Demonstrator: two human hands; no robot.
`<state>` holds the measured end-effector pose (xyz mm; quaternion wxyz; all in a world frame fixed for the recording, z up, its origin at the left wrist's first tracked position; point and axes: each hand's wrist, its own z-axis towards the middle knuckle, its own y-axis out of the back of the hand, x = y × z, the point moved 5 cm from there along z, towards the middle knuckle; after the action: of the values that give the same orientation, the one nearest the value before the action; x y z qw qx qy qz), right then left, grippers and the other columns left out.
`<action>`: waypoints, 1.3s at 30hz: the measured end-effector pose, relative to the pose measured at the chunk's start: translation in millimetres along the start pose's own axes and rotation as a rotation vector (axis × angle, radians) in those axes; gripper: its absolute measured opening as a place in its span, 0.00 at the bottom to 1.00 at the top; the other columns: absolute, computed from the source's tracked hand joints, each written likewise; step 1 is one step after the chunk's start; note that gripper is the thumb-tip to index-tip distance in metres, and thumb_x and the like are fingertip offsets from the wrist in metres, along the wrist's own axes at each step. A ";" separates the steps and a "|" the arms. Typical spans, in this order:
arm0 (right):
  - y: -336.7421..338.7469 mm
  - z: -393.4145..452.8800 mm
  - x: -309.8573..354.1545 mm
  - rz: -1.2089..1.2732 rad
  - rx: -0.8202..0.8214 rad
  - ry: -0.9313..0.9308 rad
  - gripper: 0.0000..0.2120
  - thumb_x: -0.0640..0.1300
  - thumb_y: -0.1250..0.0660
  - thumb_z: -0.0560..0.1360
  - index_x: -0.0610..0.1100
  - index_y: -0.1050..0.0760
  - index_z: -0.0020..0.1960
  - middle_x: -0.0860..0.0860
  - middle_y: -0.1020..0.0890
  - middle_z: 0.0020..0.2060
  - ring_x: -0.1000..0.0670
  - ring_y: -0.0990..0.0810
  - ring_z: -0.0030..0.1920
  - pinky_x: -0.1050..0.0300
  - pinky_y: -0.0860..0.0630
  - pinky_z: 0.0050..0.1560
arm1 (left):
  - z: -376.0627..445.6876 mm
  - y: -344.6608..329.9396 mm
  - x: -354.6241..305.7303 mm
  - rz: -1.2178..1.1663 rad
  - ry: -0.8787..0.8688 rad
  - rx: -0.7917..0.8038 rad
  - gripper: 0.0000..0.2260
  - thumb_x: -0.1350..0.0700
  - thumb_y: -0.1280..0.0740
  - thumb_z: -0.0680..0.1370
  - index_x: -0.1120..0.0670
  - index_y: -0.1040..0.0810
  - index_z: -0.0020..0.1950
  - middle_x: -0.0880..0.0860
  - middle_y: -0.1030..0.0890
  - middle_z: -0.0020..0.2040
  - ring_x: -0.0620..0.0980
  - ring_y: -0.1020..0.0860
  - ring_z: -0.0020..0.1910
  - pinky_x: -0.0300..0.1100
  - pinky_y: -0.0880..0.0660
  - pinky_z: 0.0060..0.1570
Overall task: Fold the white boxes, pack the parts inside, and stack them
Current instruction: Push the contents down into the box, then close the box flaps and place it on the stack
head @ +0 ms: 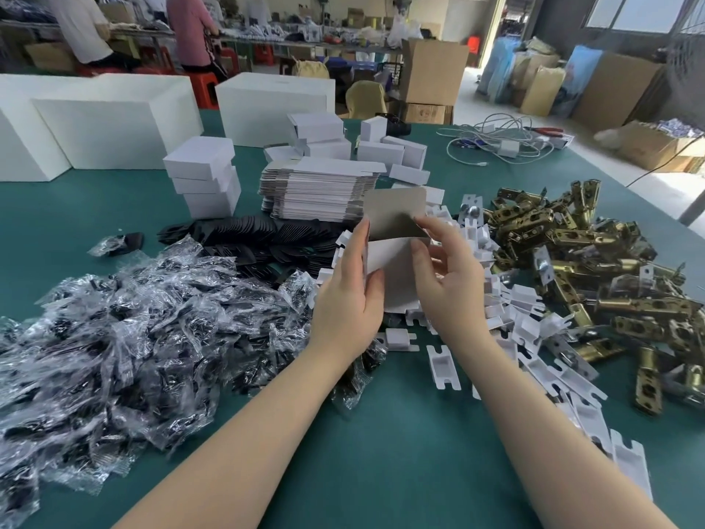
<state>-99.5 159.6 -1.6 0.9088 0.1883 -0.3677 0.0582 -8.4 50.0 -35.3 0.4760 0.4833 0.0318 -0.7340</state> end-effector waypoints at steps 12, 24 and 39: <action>1.4 1.3 3.9 0.076 -0.038 -0.093 0.08 0.46 0.40 0.81 0.50 0.22 0.51 0.60 0.20 0.44 0.64 0.23 0.44 0.71 0.30 0.44 | 4.0 4.1 -1.2 -0.208 -0.043 -0.020 0.13 0.45 0.42 0.82 0.27 0.34 0.62 0.41 0.25 0.53 0.48 0.24 0.50 0.33 0.28 0.51; 8.1 11.7 13.3 0.118 0.026 -0.171 0.07 0.41 0.33 0.79 0.50 0.20 0.44 0.61 0.19 0.36 0.64 0.23 0.36 0.72 0.30 0.38 | 12.7 23.5 -18.1 -0.514 0.128 -0.206 0.09 0.59 0.34 0.81 0.45 0.18 0.50 0.48 0.16 0.53 0.38 0.19 0.51 0.29 0.27 0.50; 12.4 19.9 10.9 0.284 0.076 -0.189 0.16 0.32 0.36 0.78 0.54 0.25 0.50 0.52 0.19 0.49 0.53 0.20 0.46 0.64 0.25 0.47 | 25.6 28.4 -24.6 -0.517 0.177 -0.051 0.11 0.61 0.32 0.80 0.51 0.20 0.61 0.45 0.16 0.53 0.38 0.18 0.47 0.31 0.25 0.46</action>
<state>-107.5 163.0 22.8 0.8451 0.1735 -0.4720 0.1818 -3.1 38.1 8.3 0.2803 0.5095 0.2139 -0.7849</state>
